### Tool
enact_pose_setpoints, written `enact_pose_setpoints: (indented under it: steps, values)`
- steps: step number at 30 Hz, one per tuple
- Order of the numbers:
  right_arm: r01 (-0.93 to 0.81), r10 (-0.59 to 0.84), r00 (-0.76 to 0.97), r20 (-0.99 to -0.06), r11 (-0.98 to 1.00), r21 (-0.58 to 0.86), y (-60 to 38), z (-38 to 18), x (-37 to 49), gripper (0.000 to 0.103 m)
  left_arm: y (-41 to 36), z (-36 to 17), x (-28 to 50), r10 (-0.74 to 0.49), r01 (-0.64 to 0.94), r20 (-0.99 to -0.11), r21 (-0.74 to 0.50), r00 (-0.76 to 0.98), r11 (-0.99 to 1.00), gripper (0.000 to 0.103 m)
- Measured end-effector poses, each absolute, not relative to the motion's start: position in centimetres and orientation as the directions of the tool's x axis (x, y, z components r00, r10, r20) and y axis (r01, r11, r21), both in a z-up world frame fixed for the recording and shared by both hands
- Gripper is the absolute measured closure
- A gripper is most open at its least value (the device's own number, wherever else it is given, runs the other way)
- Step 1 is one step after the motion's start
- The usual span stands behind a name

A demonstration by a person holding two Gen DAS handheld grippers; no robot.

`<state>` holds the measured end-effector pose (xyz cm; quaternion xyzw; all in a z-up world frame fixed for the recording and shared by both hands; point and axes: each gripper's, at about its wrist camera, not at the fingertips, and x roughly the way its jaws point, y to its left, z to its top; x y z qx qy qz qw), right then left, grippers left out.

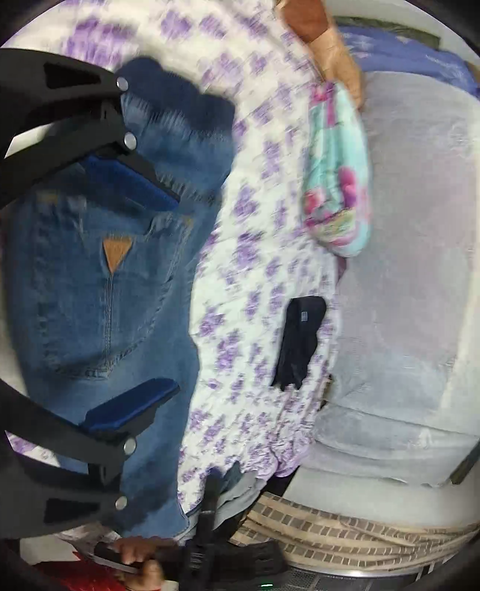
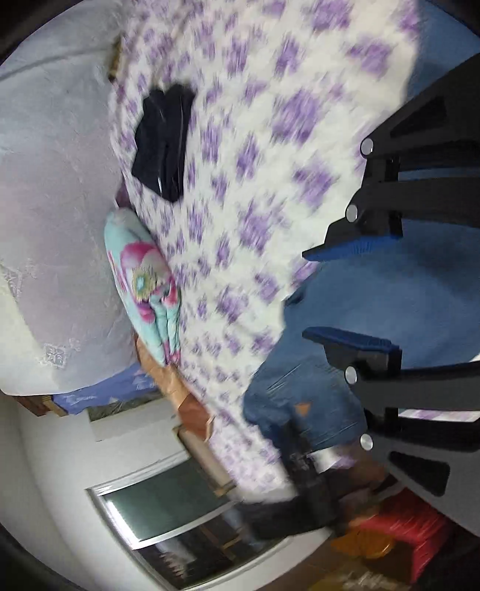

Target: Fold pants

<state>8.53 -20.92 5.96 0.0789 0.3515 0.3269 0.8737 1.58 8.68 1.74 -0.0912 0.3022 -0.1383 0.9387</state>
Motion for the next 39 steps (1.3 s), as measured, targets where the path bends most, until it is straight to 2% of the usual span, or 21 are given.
enact_pose_setpoints:
  steps: [1,5,10,13,17,20,22,23,25,27,29,37,39]
  values:
    - [-0.517,0.631,0.524,-0.572,0.770,0.375,-20.1,5.7,9.3,0.067,8.6,0.2,2.4,-0.315,0.190,-0.562,-0.271,0.764,0.944,0.008]
    - [-0.532,0.642,0.434,-0.632,0.749,0.395,-16.3,3.4,12.3,0.067,6.2,-0.2,1.6,-0.208,0.178,-0.578,-0.110,0.789,0.978,0.004]
    - [-0.564,0.655,0.381,-0.653,0.724,0.397,-14.6,1.4,11.6,0.067,7.3,-0.2,1.2,-0.263,0.195,-0.558,-0.179,0.787,0.964,0.004]
    - [-0.640,0.660,0.379,-0.648,0.693,0.332,-14.0,1.6,8.6,0.065,7.2,-0.1,1.2,-0.264,0.195,-0.553,-0.181,0.790,0.964,0.004]
    - [-0.679,0.663,0.372,-0.650,0.672,0.297,-14.2,2.0,6.7,0.055,7.4,0.1,1.3,-0.277,0.199,-0.542,-0.198,0.793,0.960,0.004]
    - [-0.662,0.674,0.347,-0.653,0.669,0.339,-14.6,2.1,8.0,0.054,7.4,0.1,1.3,-0.275,0.198,-0.544,-0.197,0.793,0.960,0.004]
    - [-0.622,0.703,0.318,-0.636,0.661,0.420,-15.2,2.2,10.0,0.055,7.5,0.1,1.2,-0.275,0.198,-0.544,-0.198,0.793,0.960,0.004]
    - [-0.596,0.725,0.294,-0.622,0.648,0.474,-15.4,2.1,11.2,0.056,7.5,0.1,1.3,-0.276,0.198,-0.544,-0.198,0.793,0.960,0.004]
    - [-0.562,0.742,0.264,-0.617,0.638,0.527,-15.4,1.8,12.6,0.067,7.4,0.1,1.3,-0.274,0.198,-0.544,-0.196,0.793,0.960,0.004]
    - [-0.535,0.734,0.239,-0.635,0.646,0.545,-14.9,1.1,13.8,0.081,7.5,0.1,1.3,-0.276,0.198,-0.544,-0.198,0.793,0.960,0.004]
    - [-0.528,0.724,0.220,-0.654,0.652,0.544,-14.3,0.3,14.1,0.090,7.5,0.1,1.3,-0.277,0.199,-0.543,-0.198,0.793,0.960,0.004]
    - [-0.526,0.694,0.387,-0.607,0.707,0.472,-14.1,2.6,15.1,0.102,7.4,0.1,1.3,-0.275,0.198,-0.545,-0.197,0.792,0.960,0.004]
    - [-0.491,0.631,0.421,-0.652,0.763,0.421,-13.8,1.5,16.7,0.103,7.4,0.0,1.4,-0.268,0.194,-0.551,-0.191,0.790,0.962,0.004]
